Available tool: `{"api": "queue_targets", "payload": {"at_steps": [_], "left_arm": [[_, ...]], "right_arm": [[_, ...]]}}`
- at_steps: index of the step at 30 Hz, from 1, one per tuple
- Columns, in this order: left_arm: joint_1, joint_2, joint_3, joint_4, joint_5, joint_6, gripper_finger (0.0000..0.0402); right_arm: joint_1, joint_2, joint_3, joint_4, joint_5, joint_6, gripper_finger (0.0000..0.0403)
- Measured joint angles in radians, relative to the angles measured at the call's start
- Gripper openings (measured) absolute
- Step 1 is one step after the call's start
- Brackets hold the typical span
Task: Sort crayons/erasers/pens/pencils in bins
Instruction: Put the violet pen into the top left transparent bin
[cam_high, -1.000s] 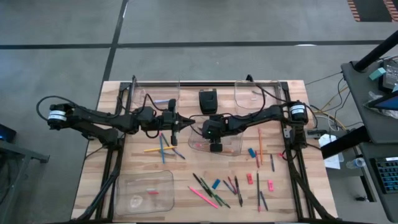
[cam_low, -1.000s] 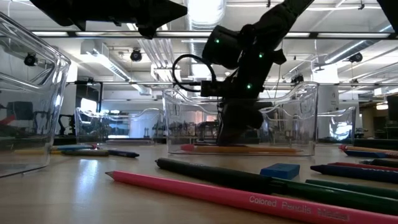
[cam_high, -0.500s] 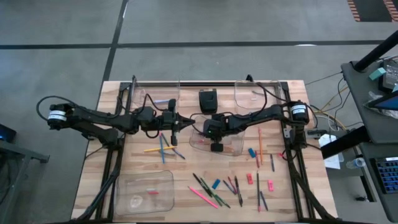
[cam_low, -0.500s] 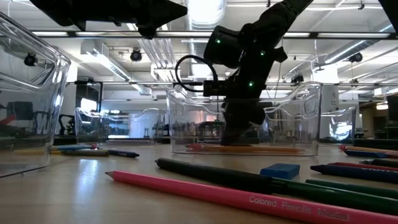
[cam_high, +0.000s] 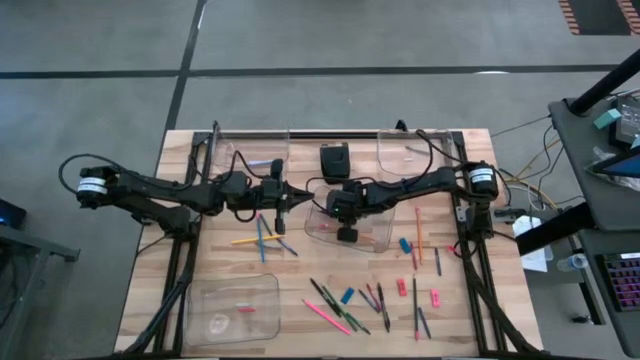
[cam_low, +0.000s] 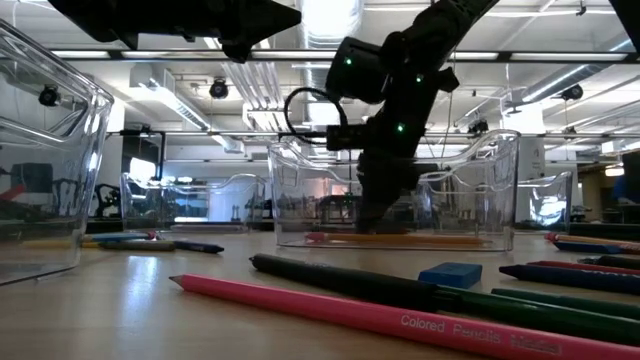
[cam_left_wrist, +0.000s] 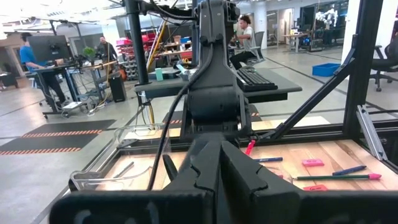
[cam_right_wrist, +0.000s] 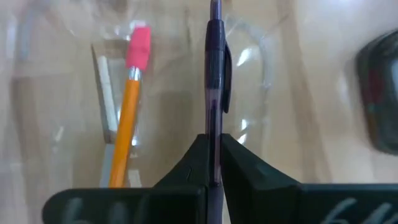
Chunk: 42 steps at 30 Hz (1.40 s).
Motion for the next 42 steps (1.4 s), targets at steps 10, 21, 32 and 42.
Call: {"api": "queue_targets", "payload": {"at_steps": [10,21,32,42], "left_arm": [[0.0,0.0,0.0,0.0,0.0,0.0,0.0],[0.0,0.0,0.0,0.0,0.0,-0.007,0.0001],[0.0,0.0,-0.001,-0.035,-0.006,-0.01,0.0118],[0.012,0.088,0.013,0.017,-0.038,-0.057,0.0201]], "right_arm": [[0.003,-0.055,0.003,-0.02,0.003,0.003,0.0012],[0.007,-0.179,0.004,-0.047,0.004,0.001,0.0011],[0.005,-0.388,-0.056,-0.027,0.007,-0.011,0.0006],[0.005,-0.56,-0.184,0.107,0.004,0.007,0.0006]]}}
